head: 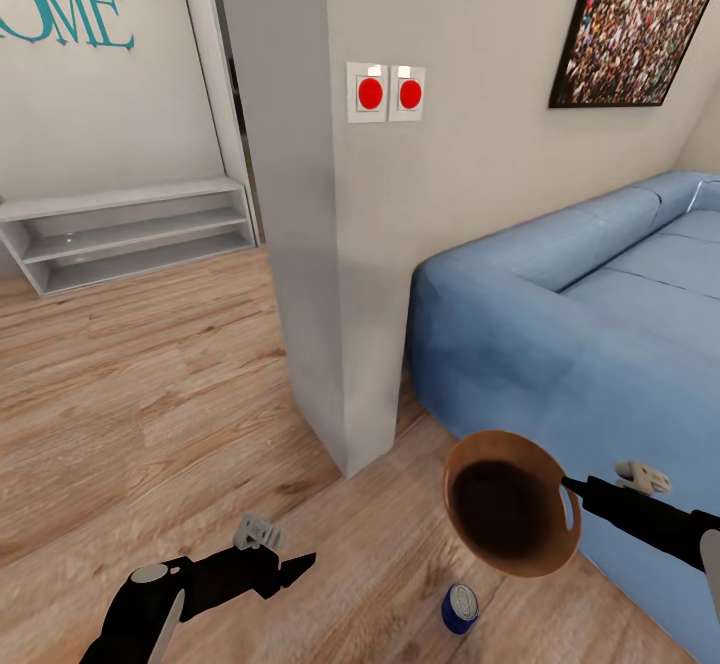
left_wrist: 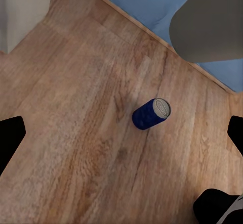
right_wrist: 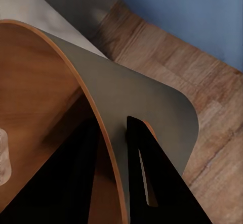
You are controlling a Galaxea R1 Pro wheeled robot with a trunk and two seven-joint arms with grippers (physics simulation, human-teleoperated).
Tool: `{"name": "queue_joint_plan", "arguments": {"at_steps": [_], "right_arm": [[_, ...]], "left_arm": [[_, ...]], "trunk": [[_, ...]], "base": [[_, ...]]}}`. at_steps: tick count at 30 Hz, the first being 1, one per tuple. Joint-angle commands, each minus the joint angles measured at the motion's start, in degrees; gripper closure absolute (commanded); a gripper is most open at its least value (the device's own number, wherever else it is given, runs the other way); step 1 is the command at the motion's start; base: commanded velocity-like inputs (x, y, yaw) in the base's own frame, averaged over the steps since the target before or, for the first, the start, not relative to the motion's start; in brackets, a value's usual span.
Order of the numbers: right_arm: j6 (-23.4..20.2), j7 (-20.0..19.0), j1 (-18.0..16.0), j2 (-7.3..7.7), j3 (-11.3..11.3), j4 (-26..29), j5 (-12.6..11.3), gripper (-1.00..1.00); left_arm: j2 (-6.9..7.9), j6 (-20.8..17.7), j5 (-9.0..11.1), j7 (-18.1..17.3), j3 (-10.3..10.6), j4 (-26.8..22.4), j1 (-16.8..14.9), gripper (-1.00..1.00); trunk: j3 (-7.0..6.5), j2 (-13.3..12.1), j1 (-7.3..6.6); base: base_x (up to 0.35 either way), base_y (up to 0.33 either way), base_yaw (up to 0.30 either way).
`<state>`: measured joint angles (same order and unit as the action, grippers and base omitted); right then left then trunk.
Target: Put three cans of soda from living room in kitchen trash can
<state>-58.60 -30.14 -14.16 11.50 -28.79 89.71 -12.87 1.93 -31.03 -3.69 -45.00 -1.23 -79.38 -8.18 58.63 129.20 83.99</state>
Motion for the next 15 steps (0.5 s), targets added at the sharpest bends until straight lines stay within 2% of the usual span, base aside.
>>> {"name": "queue_joint_plan", "arguments": {"at_steps": [1, 15], "right_arm": [[-0.4, -0.1, 0.0, 0.0, 0.0, 0.0, -1.8, 1.0], [-0.4, -0.1, 0.0, -0.05, 0.0, 0.0, -1.8, 1.0]], "left_arm": [[0.0, 0.0, 0.0, 0.0, 0.0, 0.0, 0.0, -1.0], [0.0, 0.0, 0.0, 0.0, -0.1, 0.3, 0.0, -1.0]], "trunk": [[-0.01, 0.0, 0.0], [-0.01, 0.0, 0.0]], "base": [[0.0, 0.0, 0.0], [0.0, 0.0, 0.0]]}}
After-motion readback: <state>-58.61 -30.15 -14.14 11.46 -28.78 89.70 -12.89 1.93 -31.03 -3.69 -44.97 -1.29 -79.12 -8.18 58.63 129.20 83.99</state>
